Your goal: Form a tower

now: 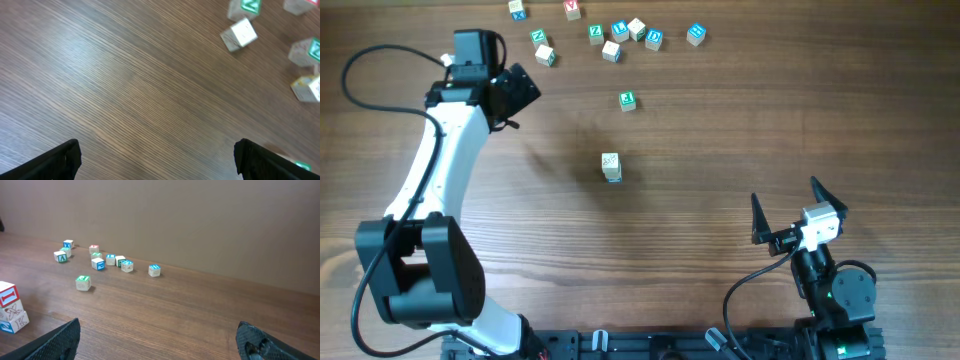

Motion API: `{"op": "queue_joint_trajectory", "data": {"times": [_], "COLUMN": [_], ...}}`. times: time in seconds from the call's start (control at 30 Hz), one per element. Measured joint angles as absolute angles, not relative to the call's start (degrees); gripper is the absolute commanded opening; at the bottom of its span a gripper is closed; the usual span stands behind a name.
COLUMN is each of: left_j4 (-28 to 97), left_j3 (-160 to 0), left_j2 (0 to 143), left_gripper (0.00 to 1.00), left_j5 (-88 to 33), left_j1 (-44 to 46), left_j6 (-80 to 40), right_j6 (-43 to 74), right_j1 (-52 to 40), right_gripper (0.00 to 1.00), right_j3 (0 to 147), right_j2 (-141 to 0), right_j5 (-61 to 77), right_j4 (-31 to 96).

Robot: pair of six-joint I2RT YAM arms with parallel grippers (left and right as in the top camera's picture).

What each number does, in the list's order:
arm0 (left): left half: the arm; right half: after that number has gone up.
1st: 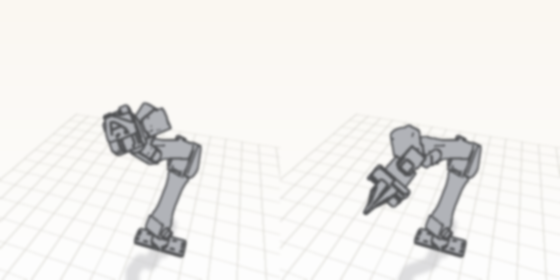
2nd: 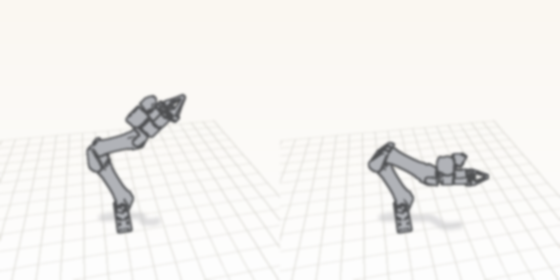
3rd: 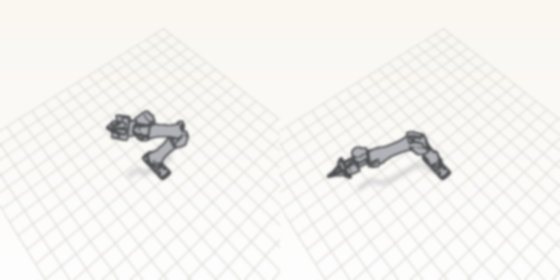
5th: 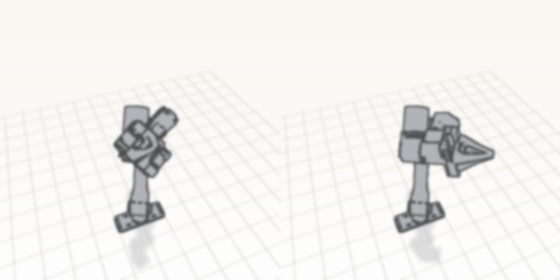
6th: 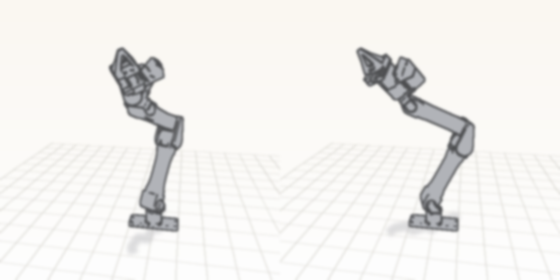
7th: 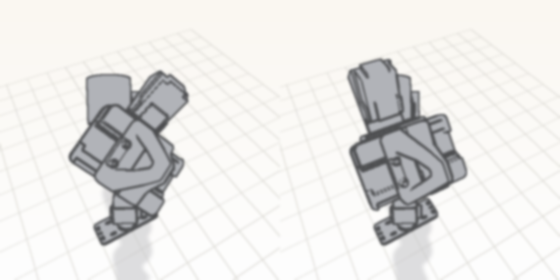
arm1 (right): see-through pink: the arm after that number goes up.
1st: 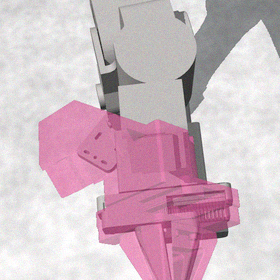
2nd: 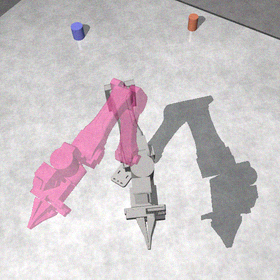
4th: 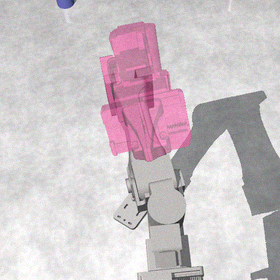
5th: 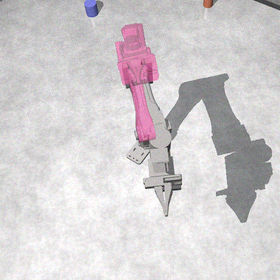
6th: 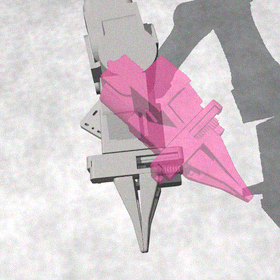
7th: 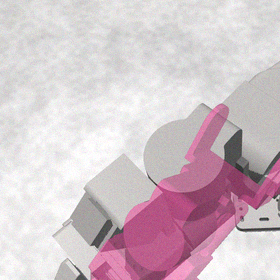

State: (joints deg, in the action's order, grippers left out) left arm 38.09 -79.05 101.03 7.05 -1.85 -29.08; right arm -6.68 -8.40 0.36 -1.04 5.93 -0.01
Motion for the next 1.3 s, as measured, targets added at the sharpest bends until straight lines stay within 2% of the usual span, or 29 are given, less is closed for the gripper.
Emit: {"op": "queue_joint_trajectory", "data": {"times": [0.9,1.0,1.1,1.2,1.3], "left_j4": [38.09,38.09,38.09,38.11,38.13], "left_j3": [-79.05,-79.05,-79.05,-79.05,-79.05], "left_j2": [101.06,101.06,101.06,101.06,101.06], "left_gripper": [1.00,1.00,1.00,1.00,1.00], "left_j5": [7.03,7.03,7.03,7.03,7.03], "left_j1": [-2.48,-2.48,-2.48,-2.48,-2.48], "left_j6": [-29.08,-29.08,-29.08,-29.08,-29.08], "right_j6": [-6.59,-2.87,3.64,7.57,8.80], "right_j1": [-8.40,-8.38,-8.29,-8.29,-8.29], "right_gripper": [1.00,1.00,1.00,1.00,1.00], "right_j3": [0.36,0.34,0.56,3.38,15.55], "right_j2": [-1.04,-1.06,-1.10,-1.37,-5.87], "right_j5": [5.93,8.12,15.92,18.65,19.99], "right_j4": [-0.14,-3.20,-11.86,-11.16,-7.46]}}
